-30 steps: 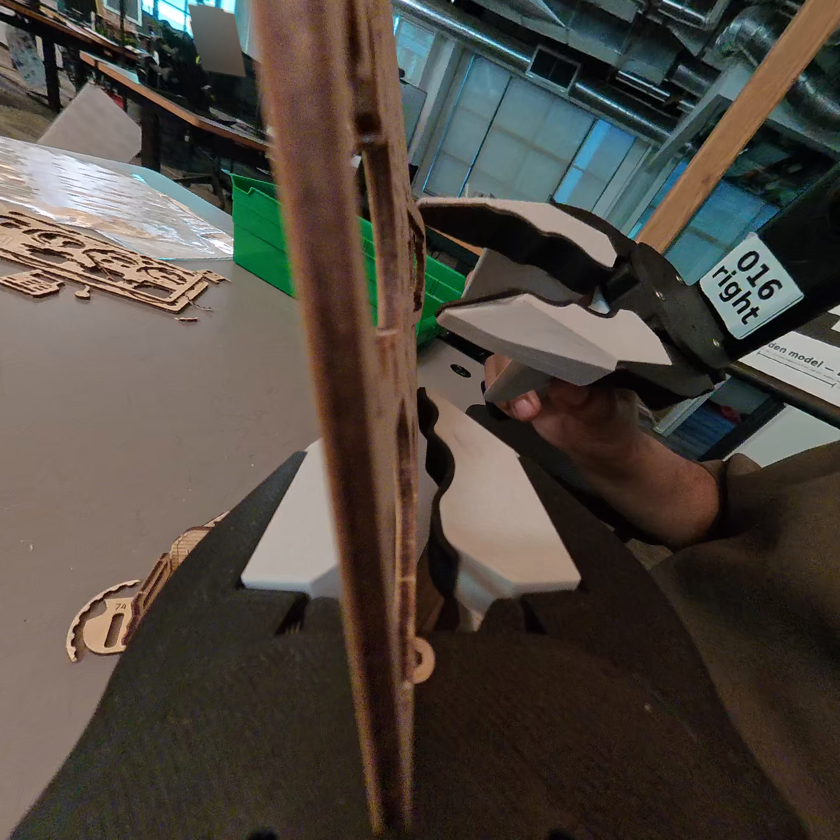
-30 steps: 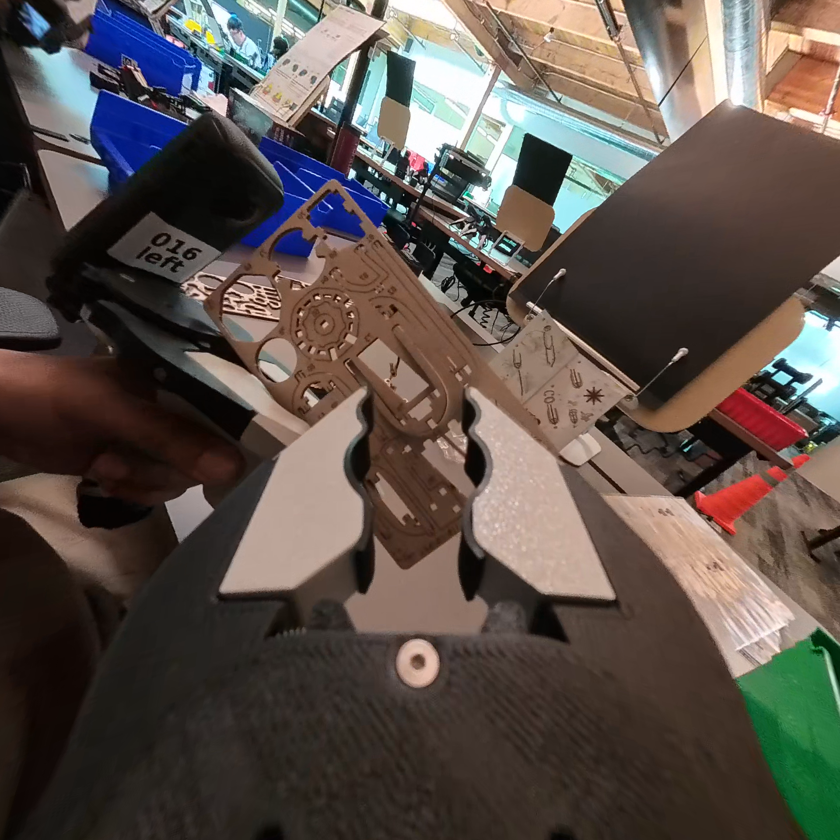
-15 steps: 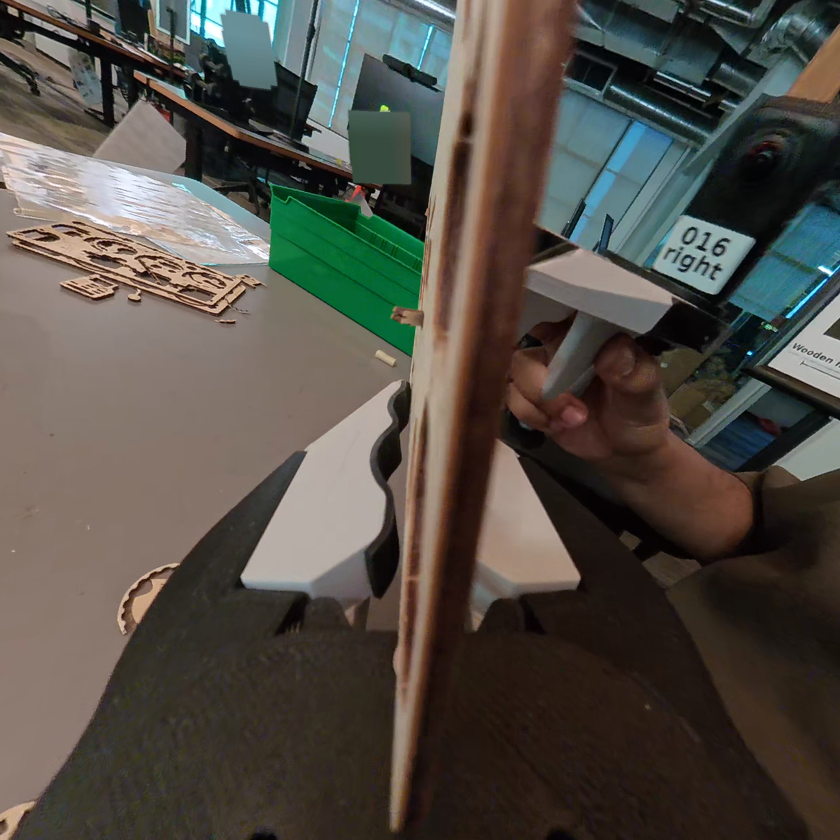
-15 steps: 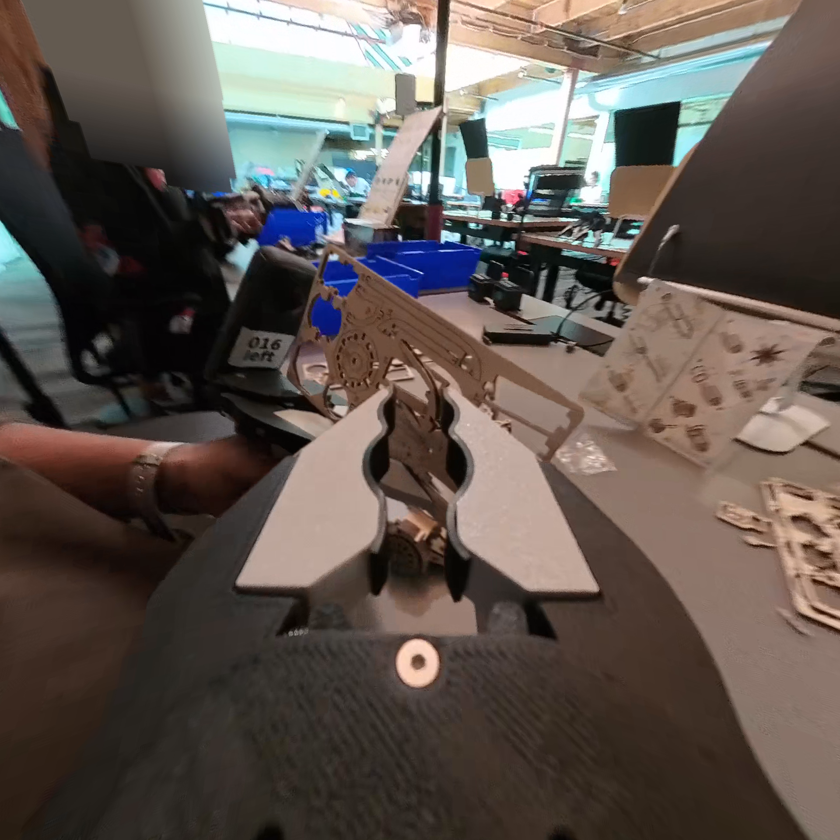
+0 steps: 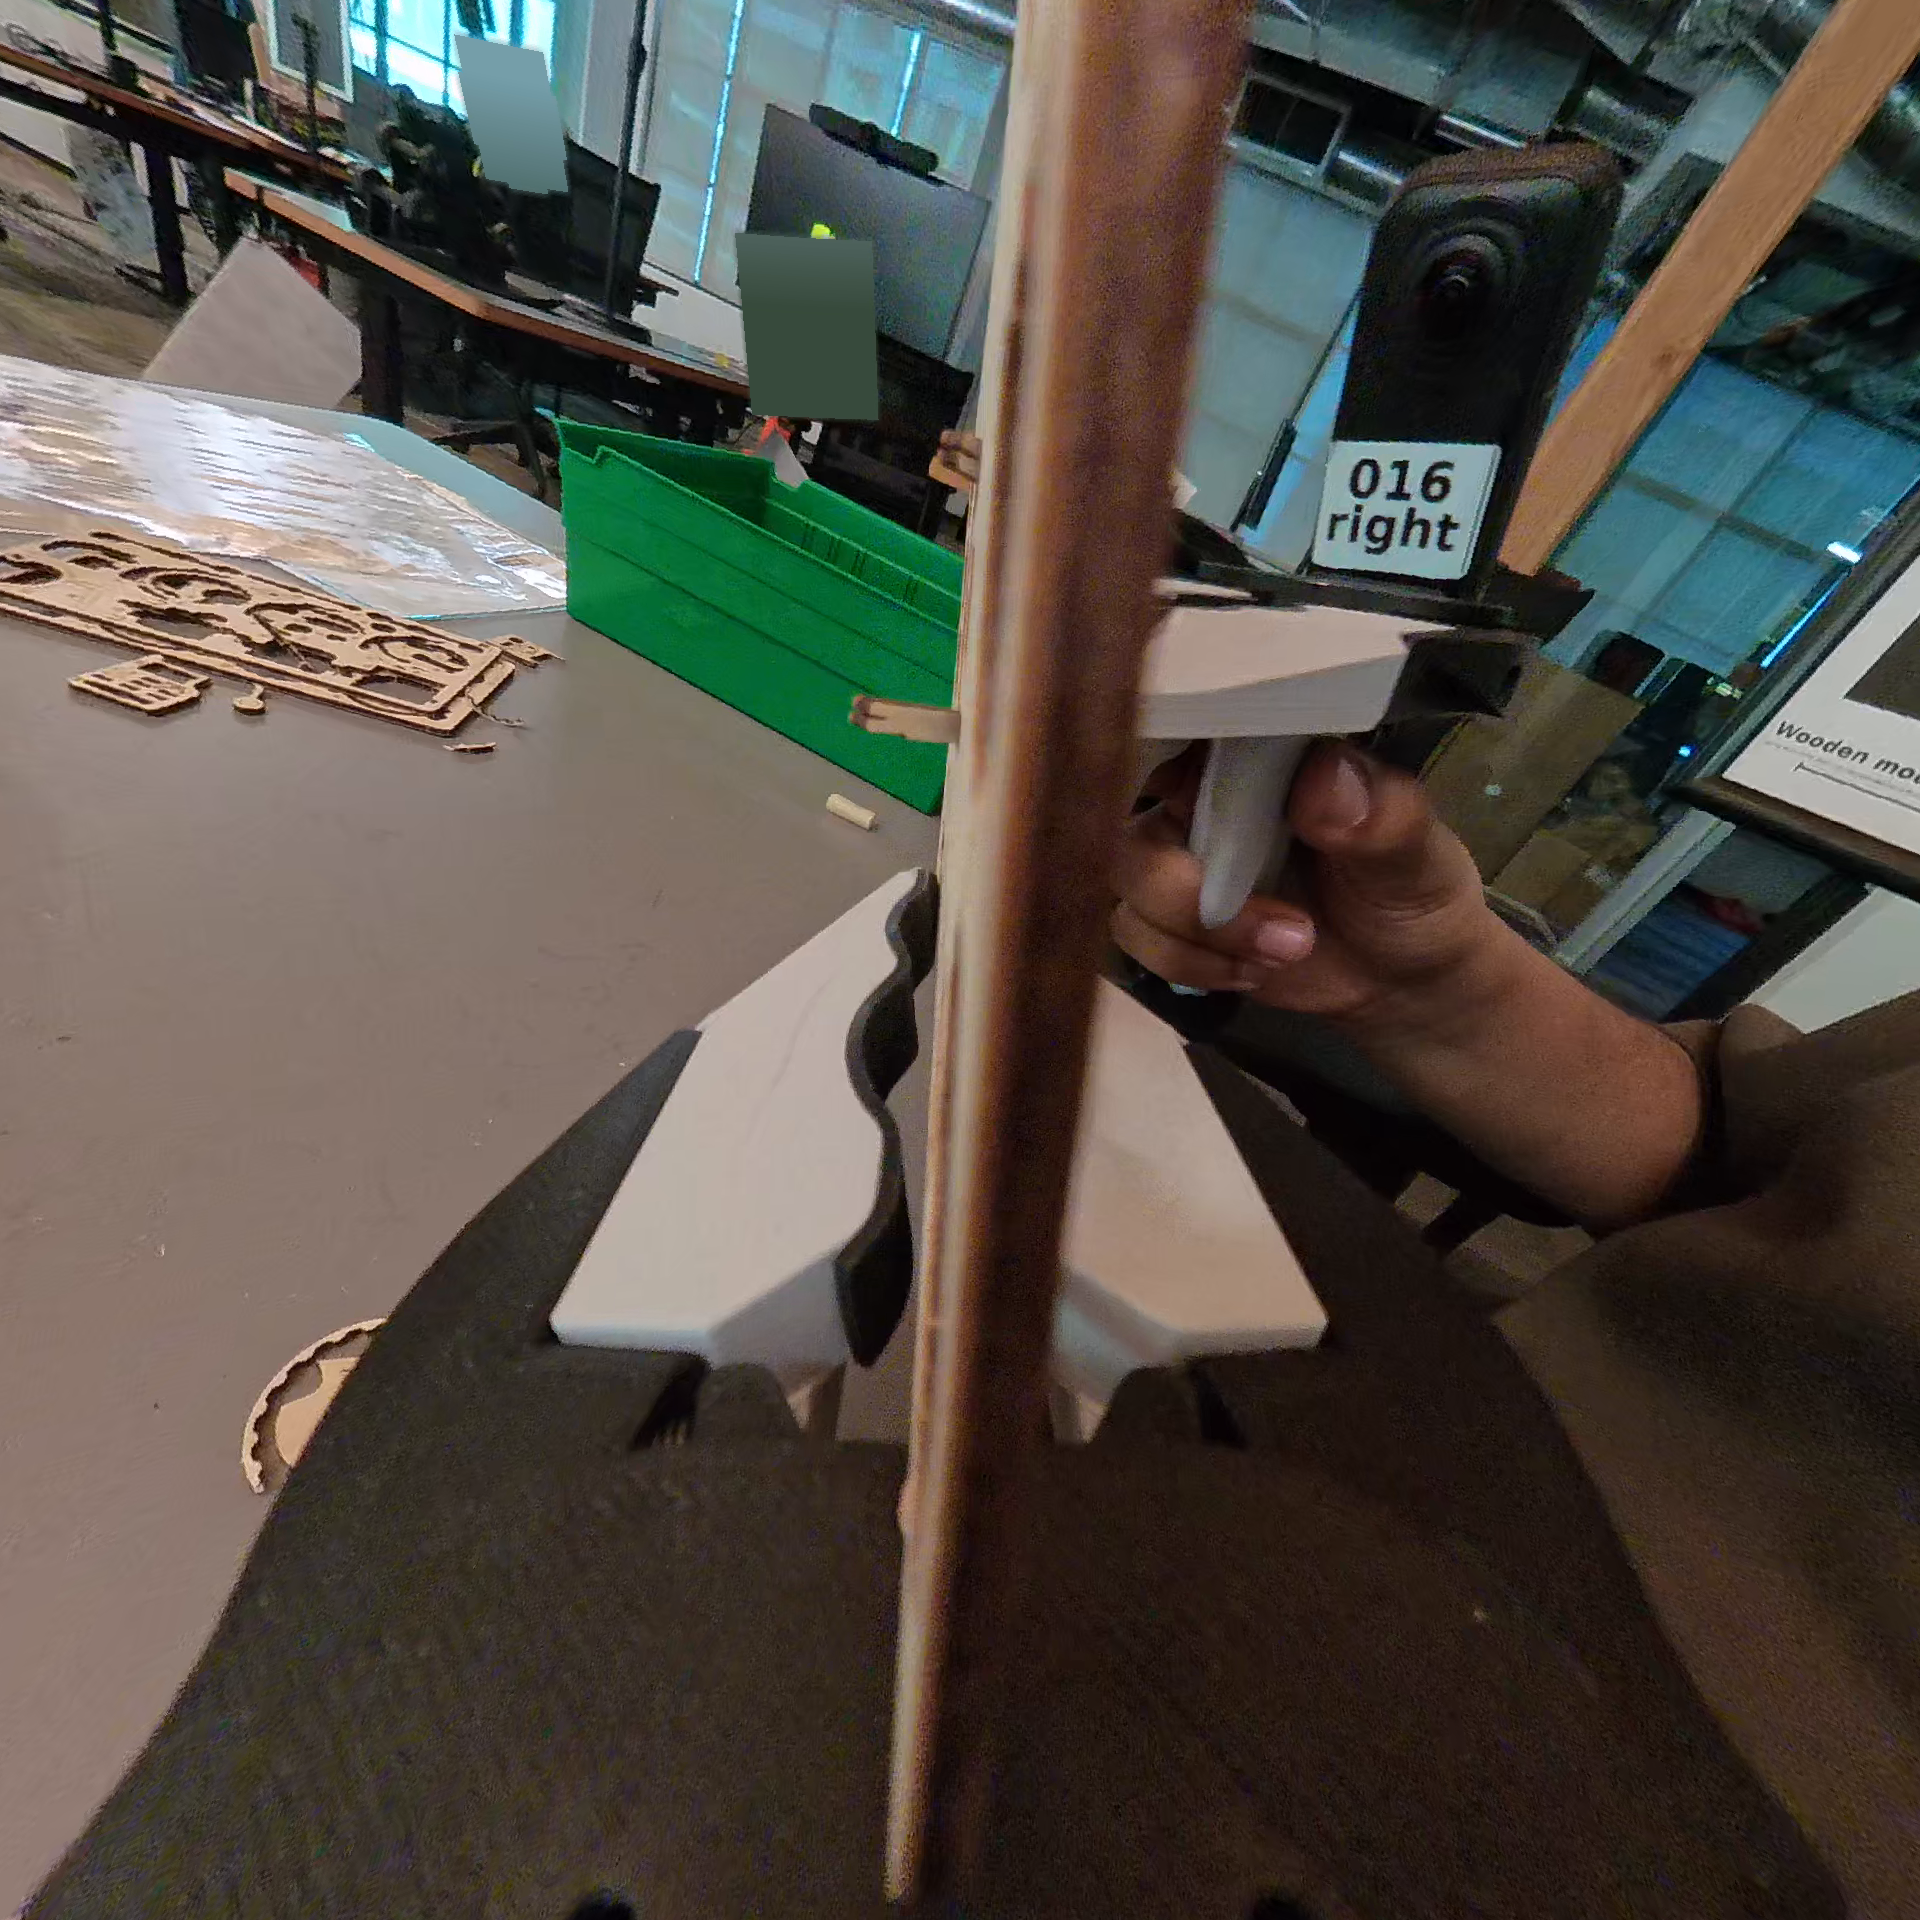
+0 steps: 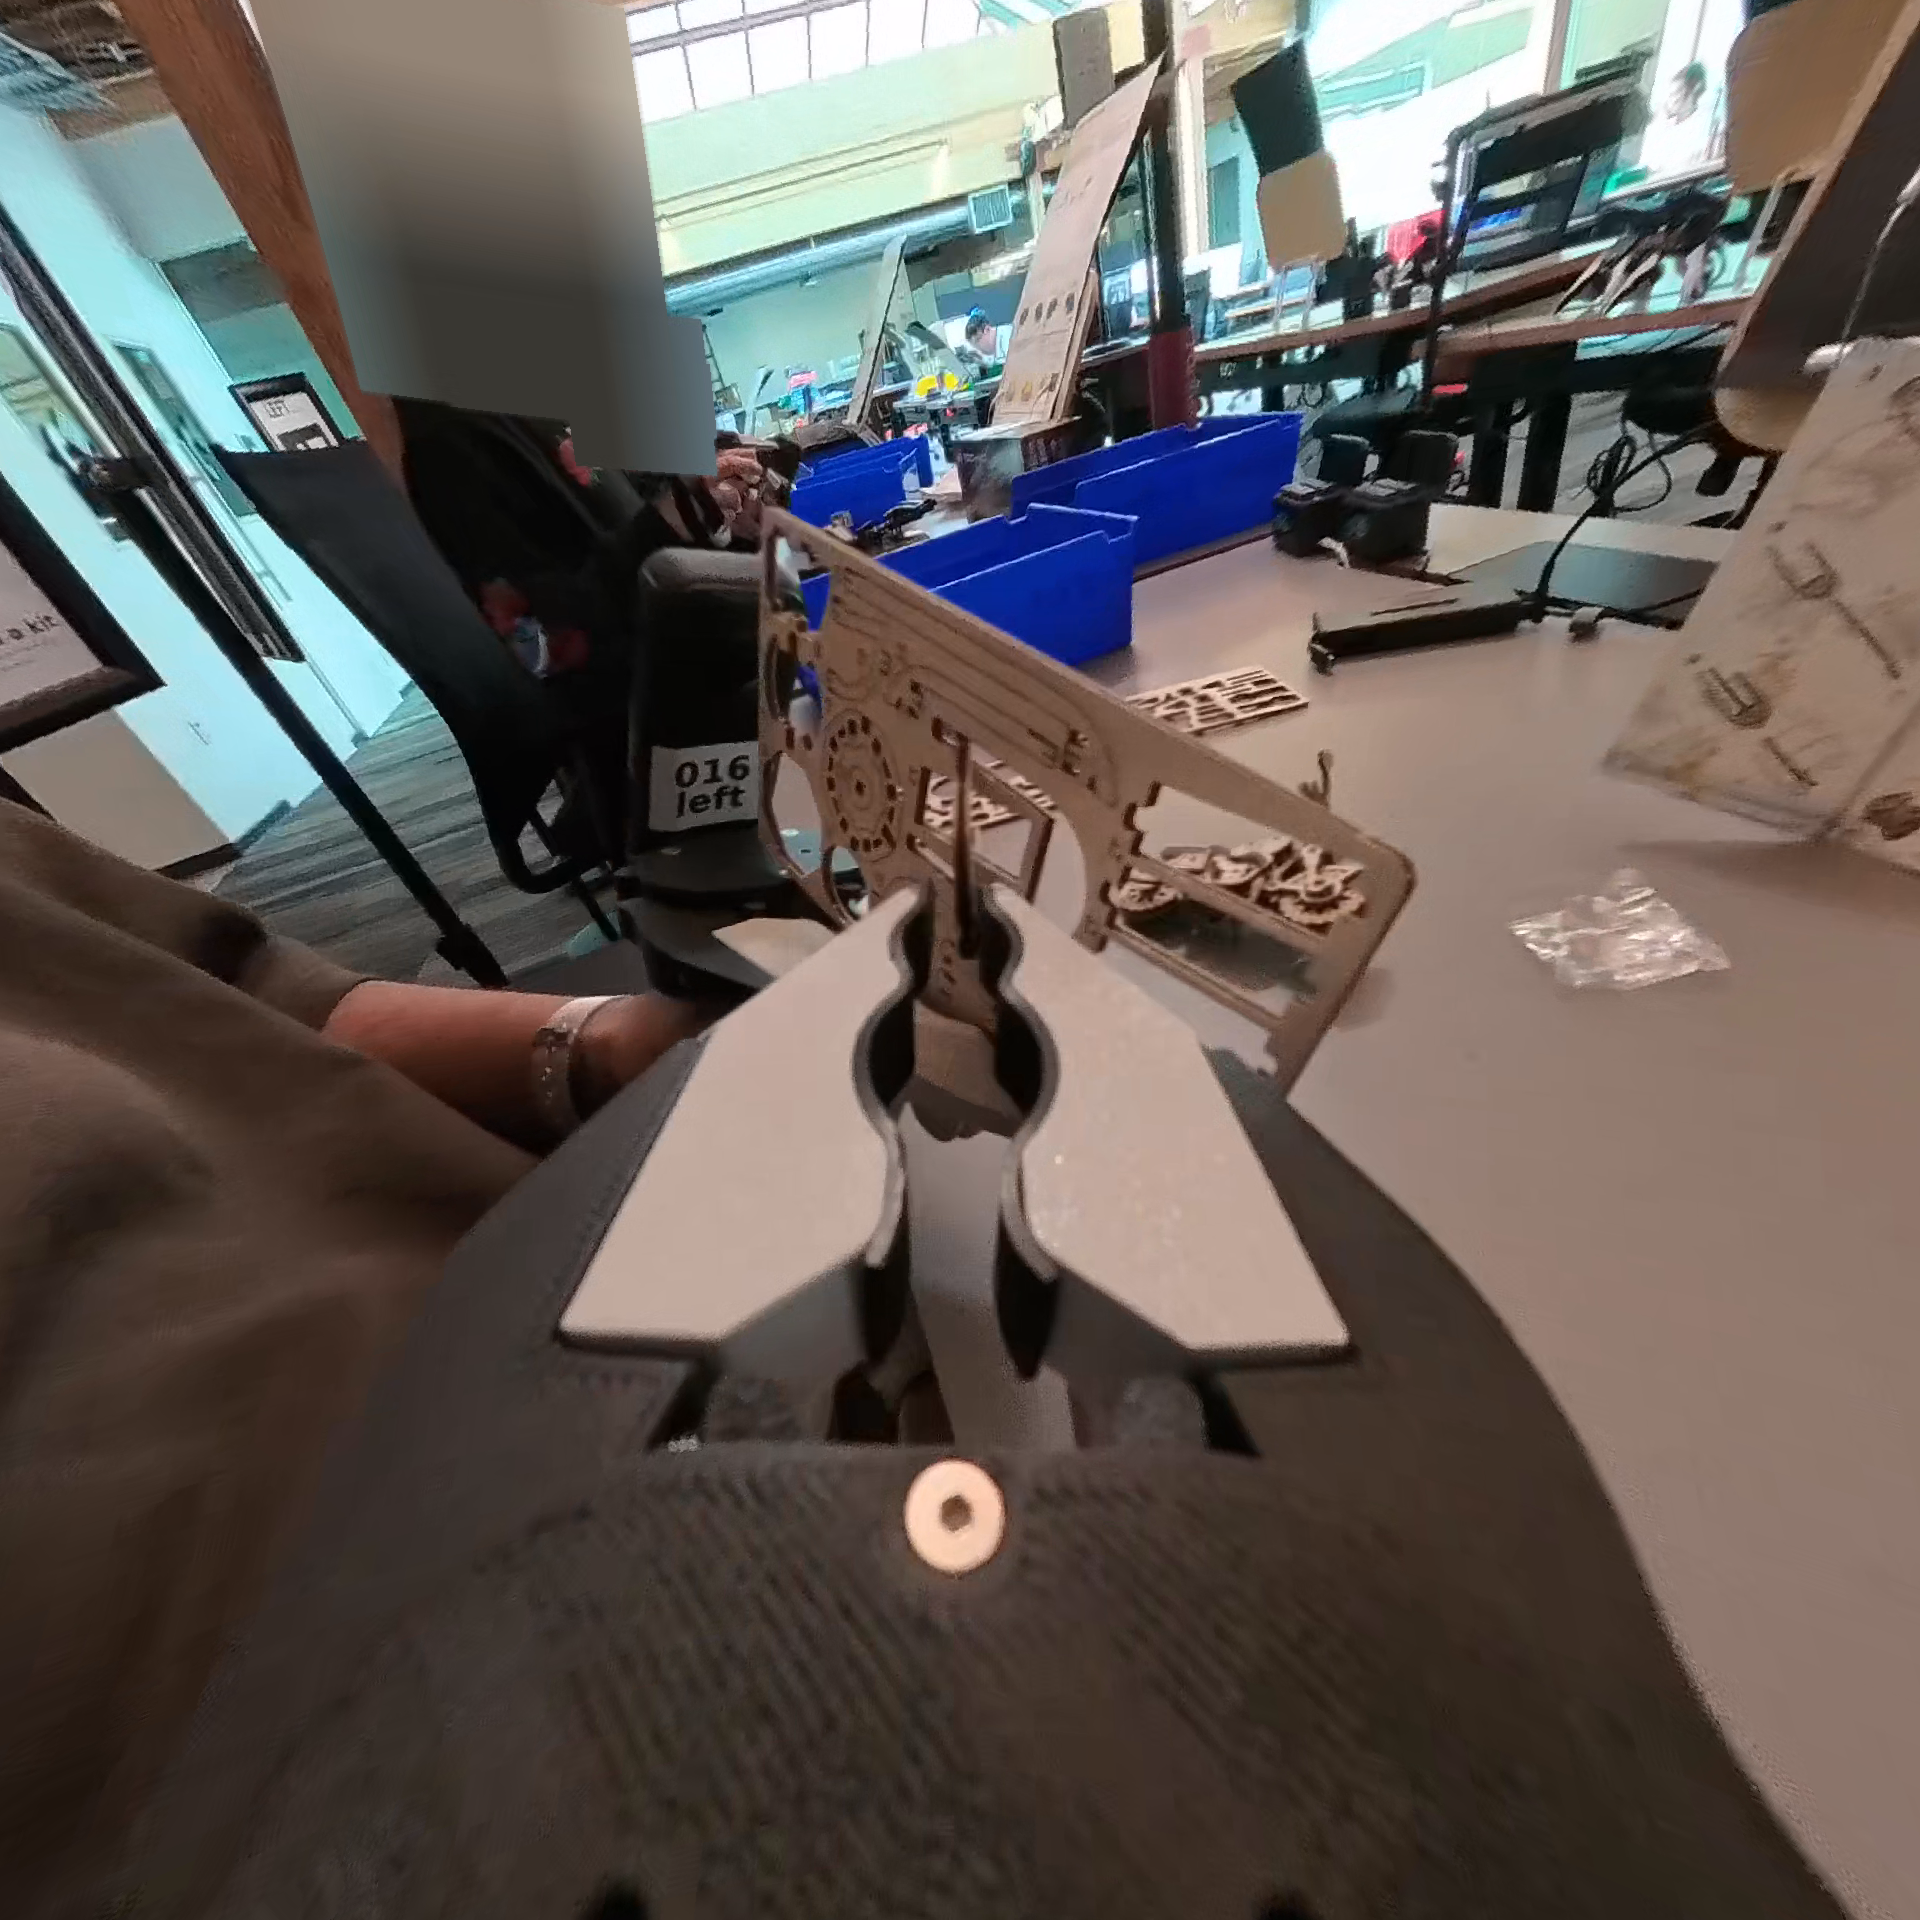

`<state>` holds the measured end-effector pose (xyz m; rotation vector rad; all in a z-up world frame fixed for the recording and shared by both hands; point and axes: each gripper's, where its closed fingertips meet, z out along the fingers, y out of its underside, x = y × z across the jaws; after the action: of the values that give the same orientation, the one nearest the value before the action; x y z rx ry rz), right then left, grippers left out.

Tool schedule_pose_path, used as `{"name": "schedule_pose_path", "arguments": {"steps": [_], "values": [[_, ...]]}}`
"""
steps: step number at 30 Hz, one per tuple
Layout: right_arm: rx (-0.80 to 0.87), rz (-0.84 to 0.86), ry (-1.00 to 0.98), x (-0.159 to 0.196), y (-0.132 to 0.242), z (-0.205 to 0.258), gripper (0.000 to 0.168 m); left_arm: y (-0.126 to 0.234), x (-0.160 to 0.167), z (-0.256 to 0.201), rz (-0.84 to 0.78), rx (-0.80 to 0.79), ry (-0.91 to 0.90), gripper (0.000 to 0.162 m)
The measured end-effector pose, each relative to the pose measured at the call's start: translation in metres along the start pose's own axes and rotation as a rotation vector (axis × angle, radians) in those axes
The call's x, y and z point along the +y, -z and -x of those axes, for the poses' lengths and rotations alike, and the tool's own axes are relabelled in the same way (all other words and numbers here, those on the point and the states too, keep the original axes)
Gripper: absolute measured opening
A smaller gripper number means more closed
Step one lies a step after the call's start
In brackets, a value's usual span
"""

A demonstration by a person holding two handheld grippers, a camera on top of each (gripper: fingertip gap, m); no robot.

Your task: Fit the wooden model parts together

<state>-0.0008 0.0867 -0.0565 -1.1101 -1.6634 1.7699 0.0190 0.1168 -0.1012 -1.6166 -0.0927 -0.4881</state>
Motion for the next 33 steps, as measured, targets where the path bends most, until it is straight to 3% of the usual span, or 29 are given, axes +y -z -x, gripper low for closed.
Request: {"name": "schedule_pose_path", "arguments": {"steps": [13, 20, 22, 25, 29, 33], "values": [[-0.250, -0.055, -0.324, -0.012, 0.007, 0.015, 0.002, 0.000, -0.005, -0.005, -0.040, 0.097, 0.135, 0.002], [-0.240, -0.057, -0.333, -0.012, 0.009, 0.012, 0.001, -0.001, -0.005, -0.016, -0.052, 0.179, 0.184, 0.002], [-0.230, -0.056, -0.307, -0.013, 0.012, 0.010, 0.000, 0.002, -0.009, -0.023, -0.065, 0.213, 0.152, 0.004], [-0.225, -0.078, -0.299, -0.020, 0.018, 0.007, 0.000, 0.010, -0.022, -0.029, -0.140, 0.284, 0.185, 0.028], [-0.212, -0.087, -0.293, -0.022, 0.022, 0.003, 0.000, 0.013, -0.030, -0.017, -0.183, 0.247, 0.241, 0.000], [-0.252, -0.175, -0.332, -0.036, 0.029, 0.004, 0.000, 0.017, -0.034, -0.014, -0.207, 0.241, 0.248, 0.000]]}}
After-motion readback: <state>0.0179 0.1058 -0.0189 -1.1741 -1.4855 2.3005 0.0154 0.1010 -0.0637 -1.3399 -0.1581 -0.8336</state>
